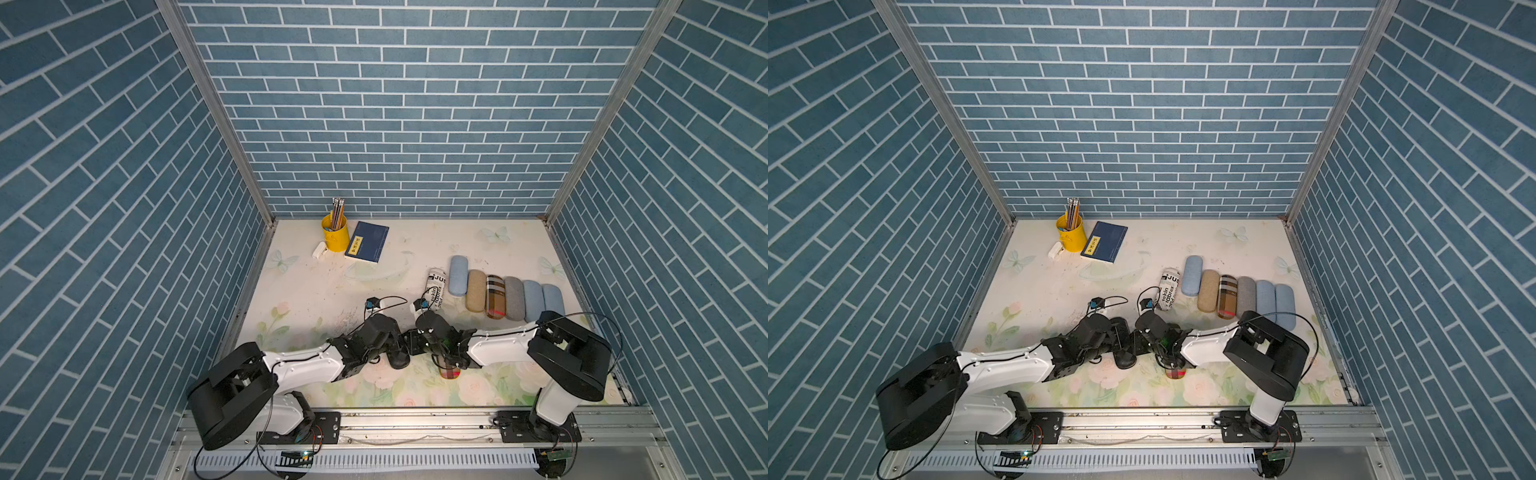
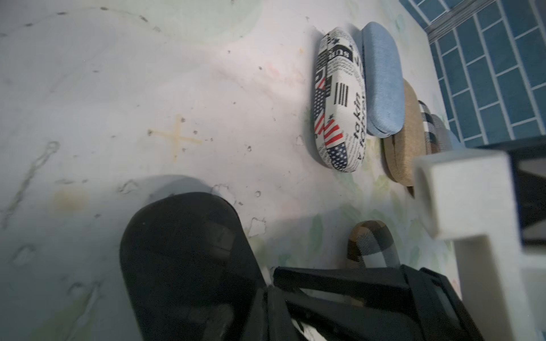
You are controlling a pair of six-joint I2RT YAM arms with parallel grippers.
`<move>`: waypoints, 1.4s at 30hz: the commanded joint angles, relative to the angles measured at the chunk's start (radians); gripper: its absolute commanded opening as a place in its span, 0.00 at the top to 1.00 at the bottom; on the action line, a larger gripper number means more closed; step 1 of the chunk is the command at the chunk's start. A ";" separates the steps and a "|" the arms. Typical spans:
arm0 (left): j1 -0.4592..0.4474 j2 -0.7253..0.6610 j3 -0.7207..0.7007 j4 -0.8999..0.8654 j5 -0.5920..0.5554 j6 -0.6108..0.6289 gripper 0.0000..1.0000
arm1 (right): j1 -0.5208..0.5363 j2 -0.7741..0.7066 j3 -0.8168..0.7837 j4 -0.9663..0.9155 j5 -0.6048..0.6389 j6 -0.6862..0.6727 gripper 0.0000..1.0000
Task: Close the glasses case
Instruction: Close the glasses case at the center of the board, then move the glasses case to the center of the board.
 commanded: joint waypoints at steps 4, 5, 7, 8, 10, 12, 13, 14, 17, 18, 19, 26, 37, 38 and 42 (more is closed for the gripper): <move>-0.013 0.093 -0.023 -0.034 -0.001 -0.002 0.95 | -0.069 -0.270 -0.022 -0.174 0.021 -0.101 0.69; -0.015 0.090 -0.026 -0.020 -0.005 -0.004 0.95 | -0.073 -0.302 -0.023 -0.190 0.022 -0.105 0.68; -0.015 0.086 -0.013 -0.010 -0.009 0.000 0.95 | -0.077 -0.357 -0.027 -0.218 0.027 -0.110 0.66; -0.015 0.087 -0.003 -0.006 -0.004 0.010 0.94 | -0.079 -0.376 -0.034 -0.214 0.027 -0.110 0.66; -0.017 0.105 0.025 -0.016 0.000 0.022 0.94 | -0.087 -0.400 -0.053 -0.205 0.017 -0.110 0.65; -0.016 0.127 0.049 -0.021 0.005 0.030 0.94 | -0.099 -0.399 -0.060 -0.228 0.010 -0.110 0.65; -0.018 0.127 0.053 -0.021 0.005 0.030 0.94 | -0.100 -0.403 -0.064 -0.237 0.015 -0.110 0.65; -0.021 0.117 0.052 -0.017 0.003 0.028 0.94 | -0.102 -0.414 -0.073 -0.253 0.025 -0.109 0.64; -0.024 0.038 0.037 -0.032 -0.028 0.013 0.89 | -0.107 -0.496 -0.116 -0.306 0.067 -0.103 0.63; -0.024 -0.001 0.025 -0.041 -0.039 0.006 0.84 | -0.111 -0.531 -0.137 -0.326 0.086 -0.096 0.62; -0.024 -0.036 0.019 -0.052 -0.046 0.001 0.79 | -0.116 -0.560 -0.160 -0.342 0.096 -0.087 0.60; -0.017 -0.274 -0.055 -0.143 -0.072 -0.056 0.45 | -0.166 -0.768 -0.368 -0.352 0.064 -0.003 0.43; -0.044 -0.012 -0.081 0.261 0.013 -0.073 0.34 | -0.168 -0.753 -0.532 -0.101 -0.046 0.015 0.38; -0.052 0.021 -0.072 0.295 0.015 -0.067 0.34 | -0.169 -0.748 -0.543 -0.072 -0.058 0.020 0.38; -0.067 0.137 -0.030 0.392 0.056 -0.033 0.39 | -0.169 -0.729 -0.577 0.010 -0.081 0.039 0.38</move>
